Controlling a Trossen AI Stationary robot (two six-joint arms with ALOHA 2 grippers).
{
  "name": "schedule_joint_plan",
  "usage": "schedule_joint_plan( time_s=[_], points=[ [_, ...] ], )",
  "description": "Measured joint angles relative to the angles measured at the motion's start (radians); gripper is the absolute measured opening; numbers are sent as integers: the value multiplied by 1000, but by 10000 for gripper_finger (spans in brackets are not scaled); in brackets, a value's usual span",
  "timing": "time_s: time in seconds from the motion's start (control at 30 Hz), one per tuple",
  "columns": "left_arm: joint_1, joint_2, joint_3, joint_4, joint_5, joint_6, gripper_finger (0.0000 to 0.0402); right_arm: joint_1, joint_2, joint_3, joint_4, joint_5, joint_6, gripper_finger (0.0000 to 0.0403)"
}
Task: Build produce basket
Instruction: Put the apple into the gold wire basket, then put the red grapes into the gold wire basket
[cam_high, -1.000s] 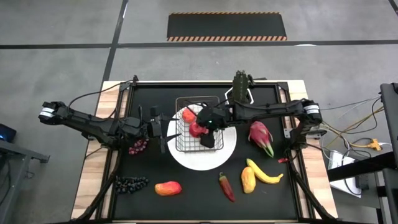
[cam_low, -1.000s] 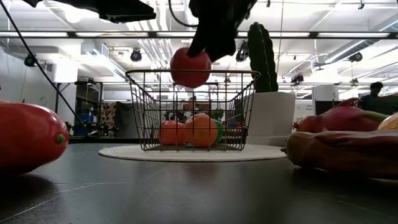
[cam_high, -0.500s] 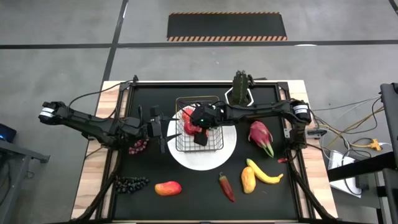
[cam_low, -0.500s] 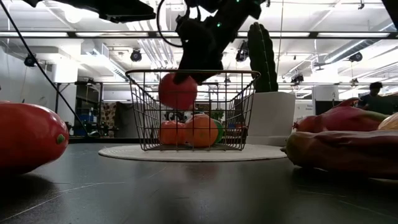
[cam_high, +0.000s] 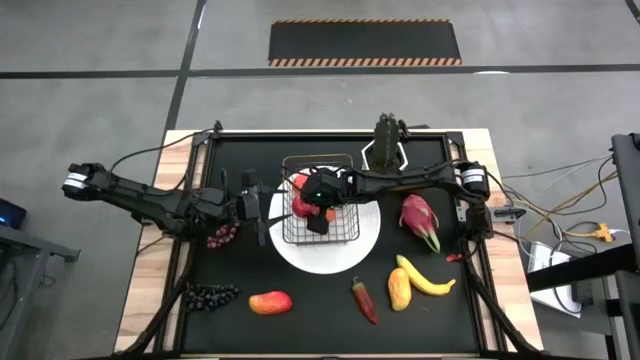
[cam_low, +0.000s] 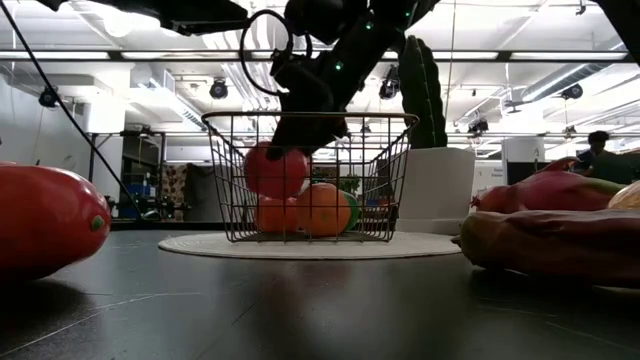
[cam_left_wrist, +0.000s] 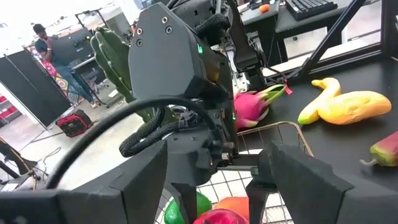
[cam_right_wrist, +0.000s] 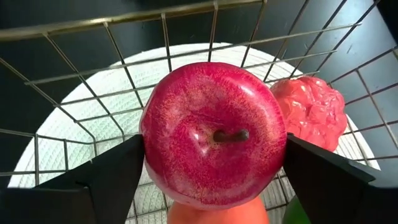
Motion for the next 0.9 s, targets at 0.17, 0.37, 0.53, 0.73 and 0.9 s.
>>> schedule_joint_plan(
  time_s=[0.17,0.37,0.53,0.73,0.9],
  points=[
    [0,0,0,9,0,0,260,-2,0,0,-2,0,-5,366],
    [0,0,0,8,0,0,260,-2,0,1,-2,8,-18,368],
    [0,0,0,9,0,-1,260,-3,-12,20,-20,8,-43,368],
    [0,0,0,9,1,-99,260,34,-120,5,-78,10,-85,368],
    [-1,9,-28,26,8,-238,260,98,-248,-82,-83,9,-97,368]
  ],
)
